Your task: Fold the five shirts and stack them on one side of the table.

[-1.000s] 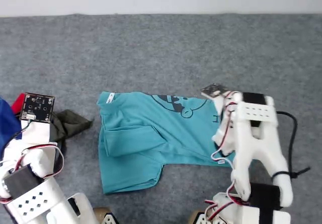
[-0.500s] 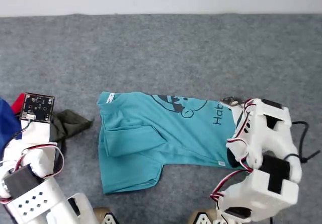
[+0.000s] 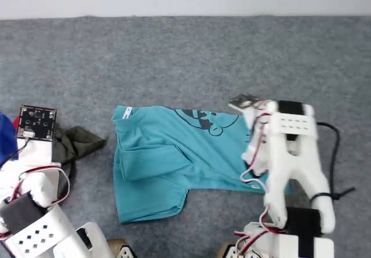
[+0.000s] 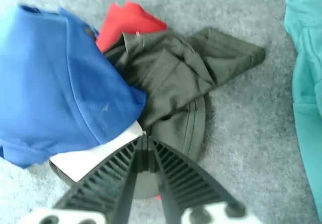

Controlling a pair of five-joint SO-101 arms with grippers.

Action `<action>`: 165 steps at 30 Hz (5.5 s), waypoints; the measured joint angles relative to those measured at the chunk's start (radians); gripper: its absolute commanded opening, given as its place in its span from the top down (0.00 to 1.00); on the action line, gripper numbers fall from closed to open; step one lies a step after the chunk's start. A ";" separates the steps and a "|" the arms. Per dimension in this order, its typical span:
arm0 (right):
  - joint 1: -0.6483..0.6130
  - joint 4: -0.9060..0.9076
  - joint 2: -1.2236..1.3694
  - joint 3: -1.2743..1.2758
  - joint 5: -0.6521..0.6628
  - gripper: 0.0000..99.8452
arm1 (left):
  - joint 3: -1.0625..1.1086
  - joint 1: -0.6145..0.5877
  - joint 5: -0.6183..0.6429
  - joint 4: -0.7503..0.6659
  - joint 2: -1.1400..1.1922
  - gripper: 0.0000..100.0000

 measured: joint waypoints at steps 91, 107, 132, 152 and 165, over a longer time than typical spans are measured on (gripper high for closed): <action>-0.936 0.130 0.833 -1.154 -0.404 0.82 | -0.123 -0.305 -0.080 0.144 0.000 0.98; -0.948 0.216 0.944 -1.376 -0.307 0.99 | -0.123 -0.305 -0.080 0.144 0.000 0.98; -0.904 0.229 0.919 -1.373 -0.302 0.76 | -0.123 -0.305 -0.083 0.103 0.000 0.98; -0.529 0.229 0.327 -0.506 -0.282 0.99 | -0.123 -0.305 -0.083 0.089 0.000 0.98; -0.239 0.226 0.210 -0.238 -0.212 0.99 | -0.081 -0.305 -0.083 0.089 0.000 0.98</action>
